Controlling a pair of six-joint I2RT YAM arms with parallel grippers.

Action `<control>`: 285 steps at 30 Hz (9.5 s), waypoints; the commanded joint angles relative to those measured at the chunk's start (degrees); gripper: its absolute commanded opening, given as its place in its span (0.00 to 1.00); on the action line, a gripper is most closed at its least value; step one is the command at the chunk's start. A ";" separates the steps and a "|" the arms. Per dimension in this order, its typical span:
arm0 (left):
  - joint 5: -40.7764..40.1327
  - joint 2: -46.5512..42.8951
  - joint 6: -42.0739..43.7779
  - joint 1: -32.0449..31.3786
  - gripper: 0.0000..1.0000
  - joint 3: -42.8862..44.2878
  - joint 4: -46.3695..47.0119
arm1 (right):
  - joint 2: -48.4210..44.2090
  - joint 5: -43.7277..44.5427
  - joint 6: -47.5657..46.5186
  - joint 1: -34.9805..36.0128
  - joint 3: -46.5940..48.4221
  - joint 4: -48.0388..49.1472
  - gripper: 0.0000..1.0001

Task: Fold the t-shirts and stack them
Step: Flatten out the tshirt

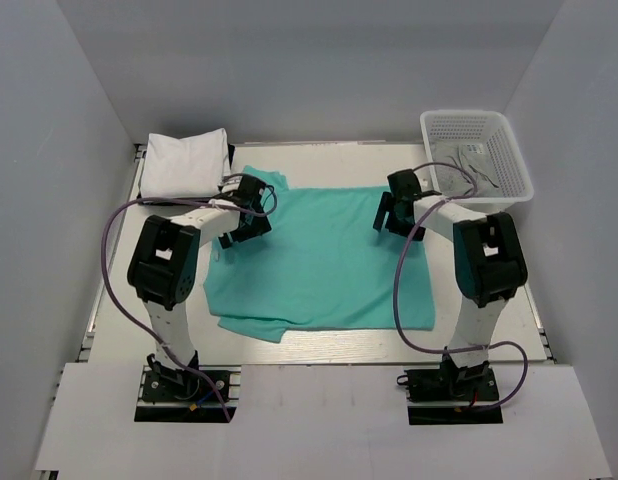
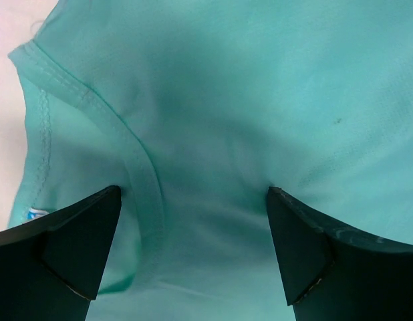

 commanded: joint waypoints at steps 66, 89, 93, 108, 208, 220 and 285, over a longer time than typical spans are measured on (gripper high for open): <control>14.44 -11.88 5.74 -1.55 1.00 -16.30 7.08 | -1.54 -2.68 -18.38 58.84 -4.67 9.57 0.46; 14.52 -8.10 5.74 -1.55 1.00 -14.10 7.08 | -17.89 -17.36 -18.63 61.56 -15.31 3.94 0.07; 15.58 -8.10 5.74 -1.55 1.00 -14.10 7.08 | -11.31 -10.08 -21.80 62.44 -8.81 5.88 0.28; 15.58 -10.30 5.74 -1.55 1.00 -15.95 7.08 | -1.37 -4.26 -26.20 61.30 -1.59 11.68 0.45; 20.51 -1.44 20.50 -1.55 1.00 -0.51 8.15 | -10.61 4.54 -3.07 22.64 -6.17 7.10 0.90; 17.43 10.87 24.02 -1.55 1.00 17.87 2.61 | 0.38 -0.83 -3.70 8.04 0.69 8.34 0.90; 13.21 -35.88 -21.95 -5.15 0.00 -44.69 -6.53 | 12.17 -8.39 -9.33 27.63 7.99 17.66 0.90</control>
